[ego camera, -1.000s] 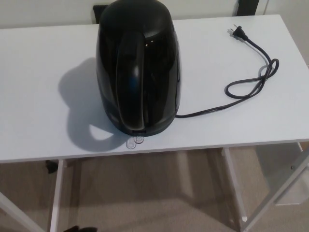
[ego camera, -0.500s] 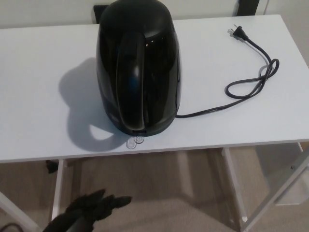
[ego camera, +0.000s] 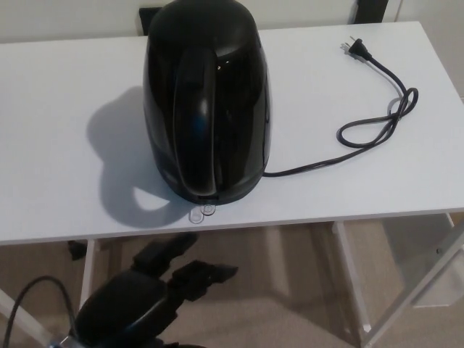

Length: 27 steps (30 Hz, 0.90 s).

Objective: The robot walk towards a table in front and click the button on the base of the boilling pot using its left middle finger

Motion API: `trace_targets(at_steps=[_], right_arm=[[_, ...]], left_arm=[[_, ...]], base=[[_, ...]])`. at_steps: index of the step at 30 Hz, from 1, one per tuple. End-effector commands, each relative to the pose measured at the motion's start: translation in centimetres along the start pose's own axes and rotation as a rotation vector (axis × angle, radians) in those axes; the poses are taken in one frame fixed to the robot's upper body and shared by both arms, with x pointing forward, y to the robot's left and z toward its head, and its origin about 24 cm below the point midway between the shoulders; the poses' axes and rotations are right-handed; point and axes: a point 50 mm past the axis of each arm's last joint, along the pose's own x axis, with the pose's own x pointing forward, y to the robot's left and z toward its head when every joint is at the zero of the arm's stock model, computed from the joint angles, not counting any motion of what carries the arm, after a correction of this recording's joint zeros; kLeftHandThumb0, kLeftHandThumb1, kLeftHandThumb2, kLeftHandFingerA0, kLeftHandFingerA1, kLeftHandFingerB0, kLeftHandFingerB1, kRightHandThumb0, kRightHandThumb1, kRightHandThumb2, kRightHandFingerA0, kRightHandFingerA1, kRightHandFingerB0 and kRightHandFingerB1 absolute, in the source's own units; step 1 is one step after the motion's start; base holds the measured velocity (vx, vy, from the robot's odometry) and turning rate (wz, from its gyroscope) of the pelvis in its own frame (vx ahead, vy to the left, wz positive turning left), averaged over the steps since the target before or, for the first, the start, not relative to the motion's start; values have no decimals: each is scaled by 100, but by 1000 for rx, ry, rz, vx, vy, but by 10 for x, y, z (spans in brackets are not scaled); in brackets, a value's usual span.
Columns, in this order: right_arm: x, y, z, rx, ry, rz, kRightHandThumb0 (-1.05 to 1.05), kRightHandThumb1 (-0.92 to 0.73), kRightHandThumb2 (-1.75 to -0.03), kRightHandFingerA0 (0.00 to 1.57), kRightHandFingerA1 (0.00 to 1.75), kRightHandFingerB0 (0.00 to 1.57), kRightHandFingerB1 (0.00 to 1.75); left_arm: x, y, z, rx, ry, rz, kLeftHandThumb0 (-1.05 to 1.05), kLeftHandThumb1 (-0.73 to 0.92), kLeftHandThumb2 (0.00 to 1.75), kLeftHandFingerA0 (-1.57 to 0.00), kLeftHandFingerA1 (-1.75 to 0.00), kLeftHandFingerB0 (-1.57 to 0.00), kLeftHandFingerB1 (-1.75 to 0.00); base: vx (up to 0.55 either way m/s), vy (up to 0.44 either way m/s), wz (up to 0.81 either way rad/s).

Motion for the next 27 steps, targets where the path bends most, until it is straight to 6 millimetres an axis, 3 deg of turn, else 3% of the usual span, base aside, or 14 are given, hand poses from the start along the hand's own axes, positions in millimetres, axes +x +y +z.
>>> trace_targets(at_steps=[1, 14, 18, 21, 27], right_arm=[[-1, -10, 3, -73, 17, -8, -8, -75, -61, 47, 50, 33, 39], [0, -10, 3, -60, 20, -6, -10, -74, -61, 47, 50, 35, 40], [1, -10, 4, -96, 20, -4, -10, -74, -61, 48, 49, 34, 39], [0, -10, 4, -109, 23, -3, -10, -74, -61, 49, 51, 33, 39], [0, -10, 5, -112, 17, 7, -10, -73, -61, 50, 54, 33, 39]], left_arm=[[1, 0, 15, 465, -289, -30, -79, 72, 64, -23, -30, -19, -31], [8, -1, 7, 522, -264, -30, -79, 78, 64, -21, -29, -17, -30], [13, 3, 5, 531, -257, -13, -81, 72, 64, -22, -29, -18, -31], [17, 7, 4, 559, -252, -5, -80, 79, 64, -23, -29, -19, -31], [22, 10, -1, 582, -233, -4, -81, 78, 64, -23, -29, -18, -31]], base=[[0, 0, 0], [0, 0, 0], [0, 0, 0], [0, 0, 0], [0, 0, 0]])
